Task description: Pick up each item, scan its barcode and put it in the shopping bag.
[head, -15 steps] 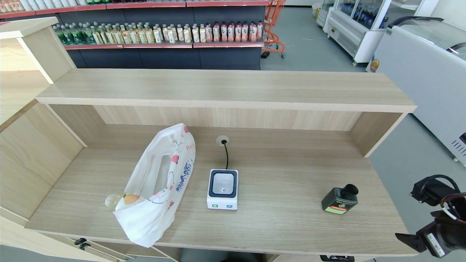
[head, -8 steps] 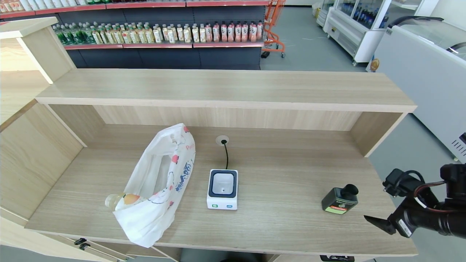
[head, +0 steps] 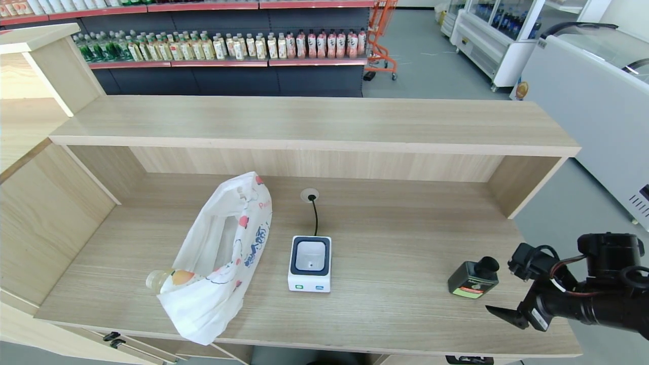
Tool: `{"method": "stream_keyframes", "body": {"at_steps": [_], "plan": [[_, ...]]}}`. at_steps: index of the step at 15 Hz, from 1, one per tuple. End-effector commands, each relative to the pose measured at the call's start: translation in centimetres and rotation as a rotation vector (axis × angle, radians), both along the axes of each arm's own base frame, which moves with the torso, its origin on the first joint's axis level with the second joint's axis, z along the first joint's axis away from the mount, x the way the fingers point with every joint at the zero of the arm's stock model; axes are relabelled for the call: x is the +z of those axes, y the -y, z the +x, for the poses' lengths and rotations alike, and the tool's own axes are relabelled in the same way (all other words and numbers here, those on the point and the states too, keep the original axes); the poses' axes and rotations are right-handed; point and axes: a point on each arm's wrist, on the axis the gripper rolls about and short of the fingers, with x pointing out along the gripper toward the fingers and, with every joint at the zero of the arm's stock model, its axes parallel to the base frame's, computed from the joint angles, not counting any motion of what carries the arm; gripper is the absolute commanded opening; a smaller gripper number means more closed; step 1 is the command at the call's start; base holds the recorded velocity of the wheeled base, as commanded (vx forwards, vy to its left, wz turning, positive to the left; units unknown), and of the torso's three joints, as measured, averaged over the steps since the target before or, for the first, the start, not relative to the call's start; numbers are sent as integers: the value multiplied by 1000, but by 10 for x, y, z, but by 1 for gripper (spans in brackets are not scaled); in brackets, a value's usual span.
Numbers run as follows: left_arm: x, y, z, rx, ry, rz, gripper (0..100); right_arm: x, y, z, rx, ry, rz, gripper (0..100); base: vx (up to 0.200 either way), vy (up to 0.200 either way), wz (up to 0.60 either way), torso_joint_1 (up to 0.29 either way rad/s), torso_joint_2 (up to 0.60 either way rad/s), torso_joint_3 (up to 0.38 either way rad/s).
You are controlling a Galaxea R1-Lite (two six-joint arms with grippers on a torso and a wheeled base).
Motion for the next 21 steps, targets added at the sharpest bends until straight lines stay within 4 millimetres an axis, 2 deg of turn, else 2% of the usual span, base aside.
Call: {"method": "stream_keyframes", "body": {"at_steps": [1,9,13,14,19,21], "plan": [[0,0,0,0,0,0,100,-10,-4,7,31,-21,15,100,0,0,0,0,0,0],[0,0,0,0,0,0,100,-27,-17,35,101,7,28,100,0,0,0,0,0,0],[0,0,0,0,0,0,100,-30,-28,51,139,25,30,100,0,0,0,0,0,0],[0,0,0,1,0,0,100,-29,-31,54,150,34,29,0,0,0,0,0,0,0],[0,0,0,1,0,0,100,-25,-34,60,162,61,24,0,0,0,0,0,0,0],[0,0,0,0,0,0,100,-7,-34,54,186,128,-10,0,0,0,0,0,0,0]]}}
